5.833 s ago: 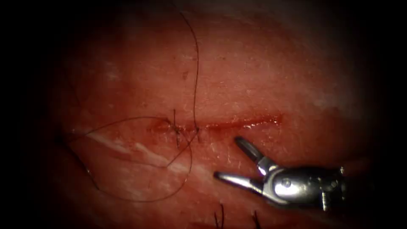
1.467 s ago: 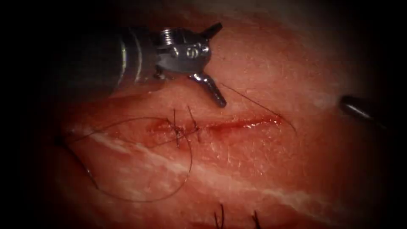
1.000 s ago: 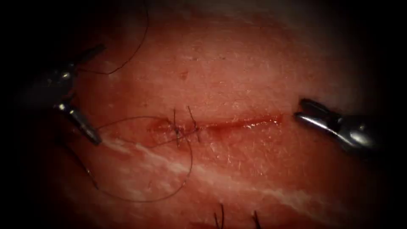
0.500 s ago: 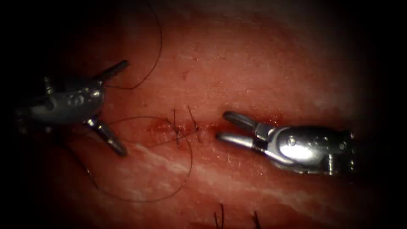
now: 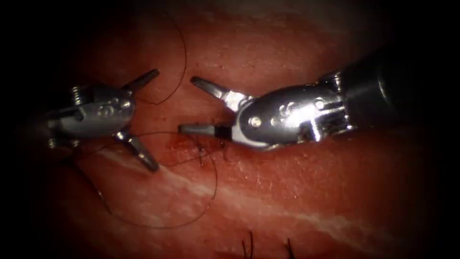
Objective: Wound Closure
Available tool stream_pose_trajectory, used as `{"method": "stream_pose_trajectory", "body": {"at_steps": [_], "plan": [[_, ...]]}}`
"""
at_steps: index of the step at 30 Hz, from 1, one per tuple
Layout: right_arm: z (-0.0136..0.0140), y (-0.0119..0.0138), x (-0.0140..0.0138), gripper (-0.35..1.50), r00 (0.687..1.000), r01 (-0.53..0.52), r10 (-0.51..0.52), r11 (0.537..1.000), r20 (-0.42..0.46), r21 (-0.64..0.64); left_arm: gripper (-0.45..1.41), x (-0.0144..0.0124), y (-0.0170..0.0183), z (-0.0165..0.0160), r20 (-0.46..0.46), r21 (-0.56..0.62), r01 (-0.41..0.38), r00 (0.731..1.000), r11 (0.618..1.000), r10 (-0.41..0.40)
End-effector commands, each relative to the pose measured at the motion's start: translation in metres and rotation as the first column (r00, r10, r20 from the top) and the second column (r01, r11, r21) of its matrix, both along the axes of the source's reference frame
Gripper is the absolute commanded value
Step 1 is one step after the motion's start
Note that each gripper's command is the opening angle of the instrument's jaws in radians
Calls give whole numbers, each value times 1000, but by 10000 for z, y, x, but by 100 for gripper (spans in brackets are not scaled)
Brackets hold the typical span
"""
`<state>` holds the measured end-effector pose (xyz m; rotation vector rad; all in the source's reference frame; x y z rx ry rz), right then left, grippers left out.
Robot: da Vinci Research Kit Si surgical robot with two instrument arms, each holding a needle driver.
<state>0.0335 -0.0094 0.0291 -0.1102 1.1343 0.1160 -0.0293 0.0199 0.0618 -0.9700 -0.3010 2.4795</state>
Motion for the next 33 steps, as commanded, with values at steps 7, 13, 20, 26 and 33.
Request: {"method": "stream_pose_trajectory", "body": {"at_steps": [7, 13, 20, 26, 33], "plan": [[39, -12, 23, 15, 999, 34, -34, 999, 42, -6, 118, -4, 1, -3, 0, 10, 0, 1000, 1000, 0], [38, -3, 34, -35, 999, 24, -24, 1000, 46, 0, 118, -5, 1, -3, 2, 11, 9, 1000, 1000, -9], [44, 3, 35, -35, 999, 20, -20, 1000, 49, 1, 118, -4, 1, -4, 3, 11, 8, 1000, 1000, -8], [49, 2, 32, -35, 998, 20, -20, 1000, 52, -2, 118, -5, -1, -6, 2, 12, 9, 1000, 1000, -9], [39, -6, -17, 0, 997, 29, -28, 1000, 75, -13, 111, 14, -34, -11, 26, 33, -55, 998, 998, 54]]}}
